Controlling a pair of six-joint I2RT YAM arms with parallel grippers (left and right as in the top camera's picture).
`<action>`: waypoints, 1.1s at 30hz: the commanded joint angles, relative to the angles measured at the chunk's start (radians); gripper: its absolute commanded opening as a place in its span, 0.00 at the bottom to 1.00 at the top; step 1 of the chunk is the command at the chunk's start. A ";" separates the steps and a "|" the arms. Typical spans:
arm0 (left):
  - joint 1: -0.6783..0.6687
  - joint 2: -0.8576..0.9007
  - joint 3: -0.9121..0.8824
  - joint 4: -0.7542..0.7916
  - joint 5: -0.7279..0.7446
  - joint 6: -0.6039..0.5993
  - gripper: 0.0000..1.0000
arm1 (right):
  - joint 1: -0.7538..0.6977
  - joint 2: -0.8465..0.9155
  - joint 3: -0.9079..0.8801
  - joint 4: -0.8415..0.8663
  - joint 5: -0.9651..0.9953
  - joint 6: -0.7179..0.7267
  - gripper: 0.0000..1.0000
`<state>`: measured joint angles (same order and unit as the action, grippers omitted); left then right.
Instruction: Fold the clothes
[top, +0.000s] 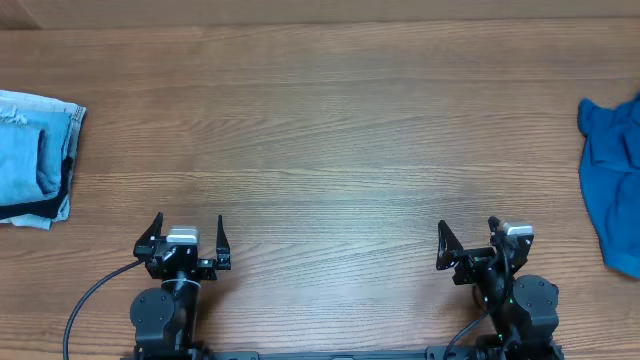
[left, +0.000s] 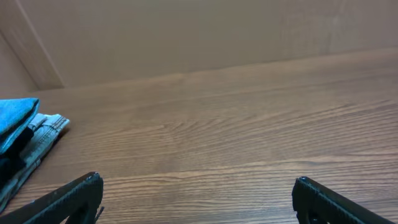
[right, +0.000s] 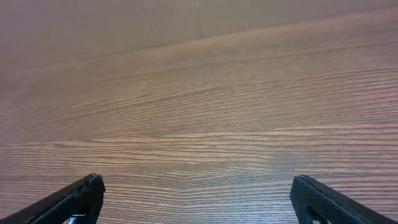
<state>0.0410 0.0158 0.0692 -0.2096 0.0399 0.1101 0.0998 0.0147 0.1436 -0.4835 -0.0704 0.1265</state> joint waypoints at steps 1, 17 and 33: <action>-0.002 -0.010 -0.008 0.003 -0.011 -0.010 1.00 | 0.003 -0.012 -0.007 0.000 0.010 0.000 1.00; -0.002 -0.010 -0.008 0.003 -0.011 -0.010 1.00 | 0.003 -0.012 -0.007 0.001 0.010 0.000 1.00; -0.002 -0.010 -0.008 0.004 -0.005 -0.010 1.00 | 0.003 -0.012 -0.007 0.080 -0.001 0.001 1.00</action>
<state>0.0410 0.0158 0.0692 -0.2096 0.0399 0.1104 0.0998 0.0147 0.1406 -0.4438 -0.0704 0.1265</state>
